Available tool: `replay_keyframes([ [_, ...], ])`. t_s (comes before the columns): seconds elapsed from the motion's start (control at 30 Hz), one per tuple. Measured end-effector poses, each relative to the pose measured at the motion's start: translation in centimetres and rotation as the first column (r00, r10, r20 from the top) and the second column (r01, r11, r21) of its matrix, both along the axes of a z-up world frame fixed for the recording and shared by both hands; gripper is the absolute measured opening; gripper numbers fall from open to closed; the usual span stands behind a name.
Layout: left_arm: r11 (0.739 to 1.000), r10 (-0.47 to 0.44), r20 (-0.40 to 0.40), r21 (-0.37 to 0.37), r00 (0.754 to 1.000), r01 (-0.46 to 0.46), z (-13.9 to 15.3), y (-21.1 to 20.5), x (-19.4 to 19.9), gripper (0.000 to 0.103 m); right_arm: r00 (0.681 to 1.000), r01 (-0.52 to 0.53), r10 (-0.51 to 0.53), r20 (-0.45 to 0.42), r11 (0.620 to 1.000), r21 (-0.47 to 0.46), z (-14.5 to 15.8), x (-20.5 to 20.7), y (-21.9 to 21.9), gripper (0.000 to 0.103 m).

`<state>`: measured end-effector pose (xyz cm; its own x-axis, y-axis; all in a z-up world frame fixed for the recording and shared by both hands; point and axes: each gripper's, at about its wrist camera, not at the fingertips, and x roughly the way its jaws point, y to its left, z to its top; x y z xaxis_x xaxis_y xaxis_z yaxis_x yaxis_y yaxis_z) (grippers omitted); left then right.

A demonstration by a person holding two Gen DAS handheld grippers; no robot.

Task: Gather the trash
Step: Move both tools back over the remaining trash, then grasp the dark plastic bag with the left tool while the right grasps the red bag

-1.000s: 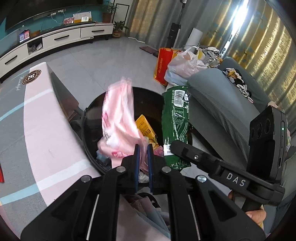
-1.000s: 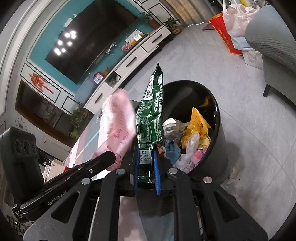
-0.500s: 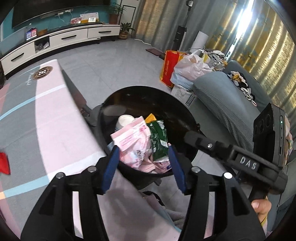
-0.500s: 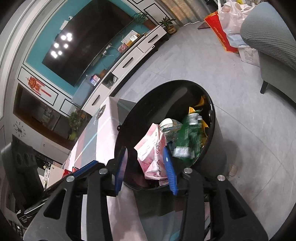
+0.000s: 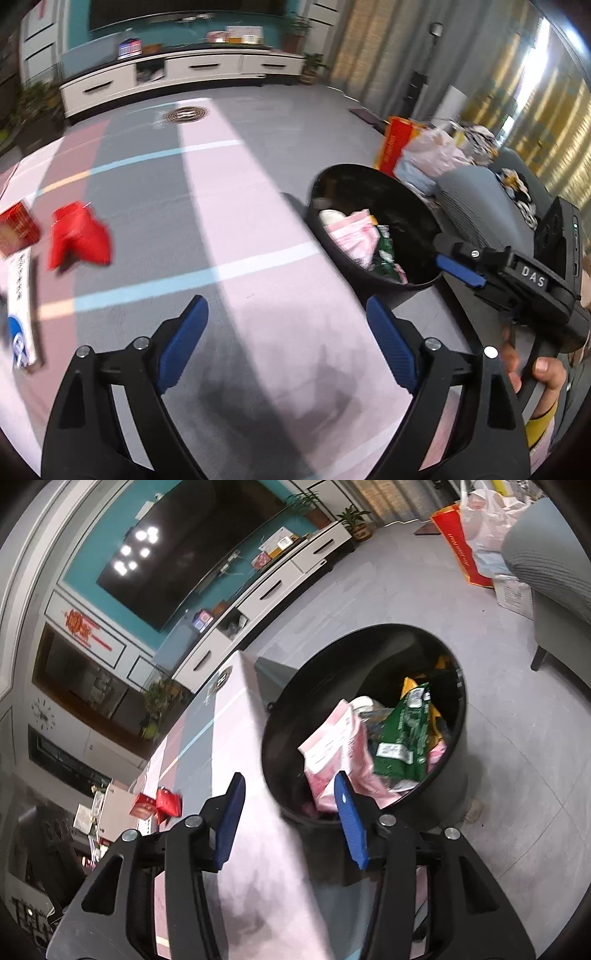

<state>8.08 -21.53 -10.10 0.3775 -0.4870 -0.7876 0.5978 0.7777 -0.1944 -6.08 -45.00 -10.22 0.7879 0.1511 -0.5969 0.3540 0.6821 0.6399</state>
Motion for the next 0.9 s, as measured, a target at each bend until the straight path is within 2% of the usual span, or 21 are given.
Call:
replay_keyframes([
  [0.23,0.99,0.134,-0.012,-0.028,0.991,-0.135,0.3,6.7,-0.1,0.088,0.997,-0.073,0.072,-0.018,0.996,-0.041,1.2,1.1,3.2,0.055],
  [0.47,0.96,0.28,0.057,-0.036,0.958,-0.278,1.2,14.0,-0.9,0.091,0.982,-0.185,0.18,-0.054,0.975,-0.124,2.1,2.6,7.2,0.057],
  [0.57,0.936,0.352,0.055,-0.039,0.934,-0.35,1.0,17.6,-0.7,0.092,0.968,-0.246,0.236,-0.081,0.955,-0.164,2.2,3.4,9.4,0.058],
  [0.7,0.874,0.483,0.004,-0.058,0.875,-0.482,0.0,23.2,0.0,0.092,0.943,-0.329,0.313,-0.11,0.925,-0.187,1.9,4.5,12.4,0.058],
  [0.9,0.799,0.591,-0.035,-0.112,0.806,-0.59,-0.5,28.4,0.0,0.092,0.903,-0.427,0.403,-0.15,0.879,-0.213,1.7,6.5,16.6,0.058],
])
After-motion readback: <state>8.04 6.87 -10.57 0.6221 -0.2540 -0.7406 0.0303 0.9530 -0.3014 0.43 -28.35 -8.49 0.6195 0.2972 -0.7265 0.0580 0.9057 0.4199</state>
